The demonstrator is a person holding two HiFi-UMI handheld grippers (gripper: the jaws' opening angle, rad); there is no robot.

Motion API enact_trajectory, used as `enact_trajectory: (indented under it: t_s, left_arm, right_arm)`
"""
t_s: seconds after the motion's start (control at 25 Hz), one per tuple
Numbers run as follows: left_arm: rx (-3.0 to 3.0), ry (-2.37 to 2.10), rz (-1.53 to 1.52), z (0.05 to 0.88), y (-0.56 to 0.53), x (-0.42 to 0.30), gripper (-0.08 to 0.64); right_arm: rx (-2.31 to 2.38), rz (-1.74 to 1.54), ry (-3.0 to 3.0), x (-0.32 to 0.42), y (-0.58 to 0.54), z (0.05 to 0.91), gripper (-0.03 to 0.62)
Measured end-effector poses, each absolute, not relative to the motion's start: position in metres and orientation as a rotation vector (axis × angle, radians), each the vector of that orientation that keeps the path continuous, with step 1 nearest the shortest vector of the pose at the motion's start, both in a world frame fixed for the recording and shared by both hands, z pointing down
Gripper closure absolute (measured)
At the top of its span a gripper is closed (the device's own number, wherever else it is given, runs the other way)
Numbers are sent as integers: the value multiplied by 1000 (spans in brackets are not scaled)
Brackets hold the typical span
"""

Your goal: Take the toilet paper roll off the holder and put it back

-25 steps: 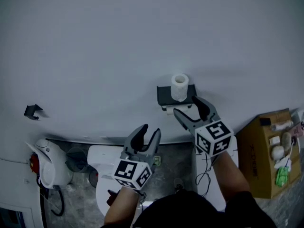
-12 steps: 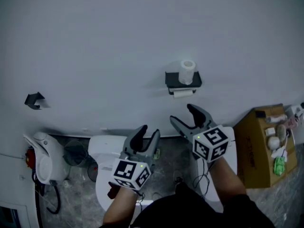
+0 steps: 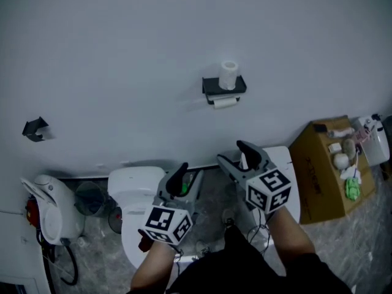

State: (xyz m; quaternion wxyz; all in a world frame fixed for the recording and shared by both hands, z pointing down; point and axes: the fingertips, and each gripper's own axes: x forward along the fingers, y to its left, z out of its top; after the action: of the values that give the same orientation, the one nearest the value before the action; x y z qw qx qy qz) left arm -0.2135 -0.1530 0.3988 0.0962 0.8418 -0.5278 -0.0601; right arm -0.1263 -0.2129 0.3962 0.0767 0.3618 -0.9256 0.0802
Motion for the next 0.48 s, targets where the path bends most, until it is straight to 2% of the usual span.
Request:
enact_trajectory:
  t_s: [0.48]
  left_arm:
    - [2571, -1459, -175, 386, -127, -139, 397]
  right_arm:
    - [1234, 228, -2770, -44, -175, 375, 322]
